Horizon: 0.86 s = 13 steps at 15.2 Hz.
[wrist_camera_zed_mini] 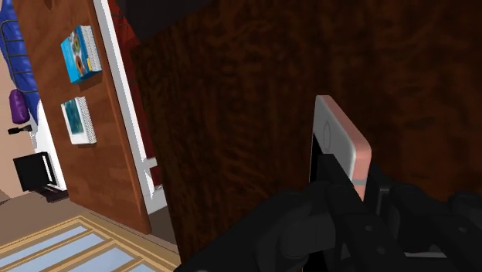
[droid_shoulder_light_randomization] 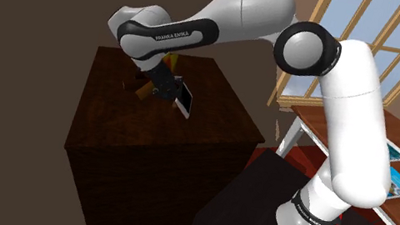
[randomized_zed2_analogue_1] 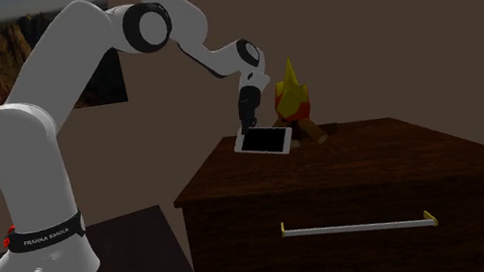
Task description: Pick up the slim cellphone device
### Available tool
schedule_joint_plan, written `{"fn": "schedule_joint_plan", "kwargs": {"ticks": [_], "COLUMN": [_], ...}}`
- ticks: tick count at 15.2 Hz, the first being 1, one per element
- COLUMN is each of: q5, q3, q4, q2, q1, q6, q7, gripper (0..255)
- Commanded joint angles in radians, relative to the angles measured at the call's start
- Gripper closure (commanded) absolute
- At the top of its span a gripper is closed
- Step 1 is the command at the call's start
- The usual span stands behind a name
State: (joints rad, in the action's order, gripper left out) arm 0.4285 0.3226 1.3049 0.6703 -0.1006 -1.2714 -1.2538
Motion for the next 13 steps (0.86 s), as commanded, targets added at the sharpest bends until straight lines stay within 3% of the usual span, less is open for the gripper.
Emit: {"fn": "schedule_joint_plan", "kwargs": {"ticks": [1, 13], "q5": [-0.001, 0.001], "q3": [0.001, 0.002], "q4": [-0.012, -0.108], "q2": [-0.008, -0.033], "q1": [-0.001, -0.015], "q6": [0.018, 0.132], "q7": [0.006, 0.042], "gripper": [255, 255]}}
